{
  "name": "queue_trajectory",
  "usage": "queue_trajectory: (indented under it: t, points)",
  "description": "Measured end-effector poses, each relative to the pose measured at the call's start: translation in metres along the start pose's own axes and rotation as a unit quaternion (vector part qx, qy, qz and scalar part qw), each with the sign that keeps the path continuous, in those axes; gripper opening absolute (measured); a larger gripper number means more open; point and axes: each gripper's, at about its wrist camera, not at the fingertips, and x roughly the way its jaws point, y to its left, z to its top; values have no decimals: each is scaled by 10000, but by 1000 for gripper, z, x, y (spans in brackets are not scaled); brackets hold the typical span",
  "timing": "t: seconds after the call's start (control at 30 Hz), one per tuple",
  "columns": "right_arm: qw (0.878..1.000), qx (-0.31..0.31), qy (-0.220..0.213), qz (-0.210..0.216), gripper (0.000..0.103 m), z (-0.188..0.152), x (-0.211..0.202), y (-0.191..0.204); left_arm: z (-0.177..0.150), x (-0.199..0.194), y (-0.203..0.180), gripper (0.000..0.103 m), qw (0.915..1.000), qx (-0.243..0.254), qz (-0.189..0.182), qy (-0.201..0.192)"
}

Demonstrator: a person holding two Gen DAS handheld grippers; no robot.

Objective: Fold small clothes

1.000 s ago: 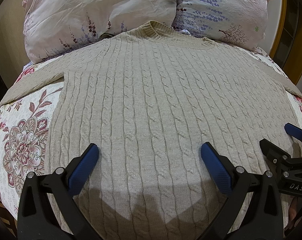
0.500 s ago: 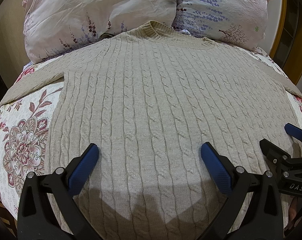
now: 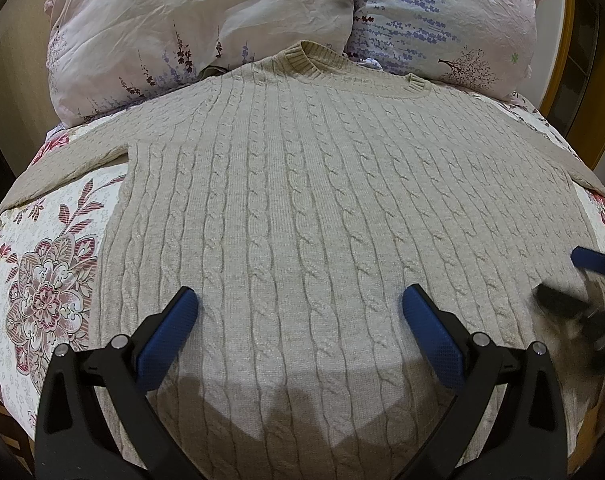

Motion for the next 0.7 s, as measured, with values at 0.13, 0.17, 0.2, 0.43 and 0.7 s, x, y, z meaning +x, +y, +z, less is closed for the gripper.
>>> queue_trajectory:
  t: [0.13,0.17,0.2,0.43,0.7]
  points:
    - [9852,1488,-798,-308,102,27,-40,-100,1,0,1,101,10000,3,9,53]
    - [9723,2059,-1004,-465,99,33,-50,-143,1,0,1,101,10000,20,-3,64]
    - [9545,2684,-1148,-614,89,36,-58,-189,4,2,-2,101,10000,43,-27,80]
    - [7973,5800,-1566,-583,70,-7,-71,-398,18,-8,32,101,9964,-696,-477,-3]
    - [7709,6122,-1711,-409,8,-11,-47,-447,41,-27,117,101,9816,-1885,79,-291]
